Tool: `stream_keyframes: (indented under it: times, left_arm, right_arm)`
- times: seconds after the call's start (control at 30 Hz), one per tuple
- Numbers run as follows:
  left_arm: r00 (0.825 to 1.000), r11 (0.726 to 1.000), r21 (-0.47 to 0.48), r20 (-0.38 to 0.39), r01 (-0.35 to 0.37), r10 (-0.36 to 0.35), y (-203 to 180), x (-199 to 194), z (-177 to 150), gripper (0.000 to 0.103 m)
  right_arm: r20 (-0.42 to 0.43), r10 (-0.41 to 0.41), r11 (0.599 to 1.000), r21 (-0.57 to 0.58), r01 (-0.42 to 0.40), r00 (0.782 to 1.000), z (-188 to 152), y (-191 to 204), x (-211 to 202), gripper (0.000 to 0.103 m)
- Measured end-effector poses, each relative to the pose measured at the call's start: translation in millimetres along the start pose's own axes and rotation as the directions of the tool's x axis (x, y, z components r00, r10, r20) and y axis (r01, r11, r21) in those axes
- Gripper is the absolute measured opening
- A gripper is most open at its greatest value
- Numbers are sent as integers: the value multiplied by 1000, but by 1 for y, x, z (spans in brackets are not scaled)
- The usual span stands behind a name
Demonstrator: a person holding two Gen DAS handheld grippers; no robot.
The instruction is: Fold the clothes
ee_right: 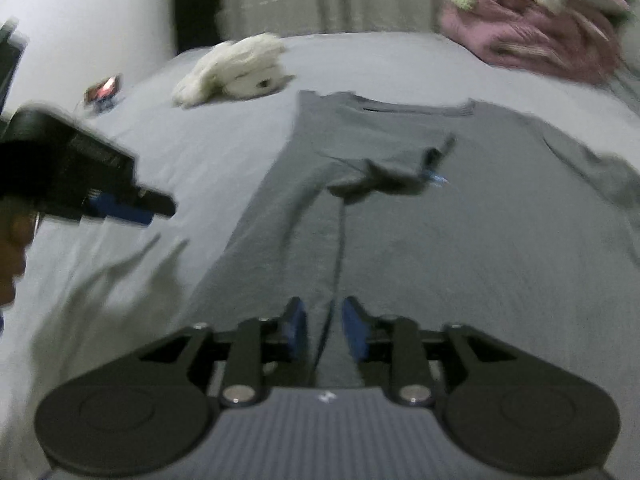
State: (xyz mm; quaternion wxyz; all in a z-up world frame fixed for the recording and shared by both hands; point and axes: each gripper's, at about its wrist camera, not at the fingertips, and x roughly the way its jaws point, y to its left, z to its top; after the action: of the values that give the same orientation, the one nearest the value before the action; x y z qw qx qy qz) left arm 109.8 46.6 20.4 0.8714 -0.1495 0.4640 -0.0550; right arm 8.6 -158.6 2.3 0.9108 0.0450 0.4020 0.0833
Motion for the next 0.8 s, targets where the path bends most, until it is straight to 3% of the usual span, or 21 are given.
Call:
stream_keyframes:
  times: [0.03,0.07,0.17,0.27,0.4,0.43,0.5,0.57,0.7,0.8]
  left_arm:
    - [1000,1000,2,0,1,-1,0,0,0,25]
    - [1000,1000,4,0,0,0,0,0,0,25]
    - [1000,1000,1,1,-8,8,1,0,-1,25]
    - [1000,1000,3,5,-12,12,0,0,0,25]
    - [1000,1000,15,2,-24,24,-1,2,-2,25]
    - [1000,1000,16,0,-27,27,0,3,-3,25]
    - [1000,999,18,1,-31,31,0,2,-5,25]
    - [999,999,20,4,-33,33,-1,1,-5,25]
    - [999,999,28,13,-30,30,-4,-2,-7,25]
    - [999,999,44,16,-29,28,-8,-4,-11,25]
  right_arm:
    - [-1,7,1000,23,-7,1000,-1,-2,-1,23]
    - [2,7,1000,0,-7,1000,-2,2,-2,7]
    - [29,-33,999,-9,34,999,-2,9,-10,7]
    - [56,-72,994,81,67,996,-5,4,-23,7]
    - [14,-102,990,100,100,995,-12,3,-5,10]
    - [27,-103,990,95,100,994,-12,3,-7,12]
    - [50,-124,990,73,120,991,-15,5,-17,28]
    - [73,-141,989,47,138,987,-19,7,-27,28]
    - [122,-99,992,-72,108,988,-38,24,-50,27]
    - [83,-38,989,-141,49,996,-55,34,-54,26]
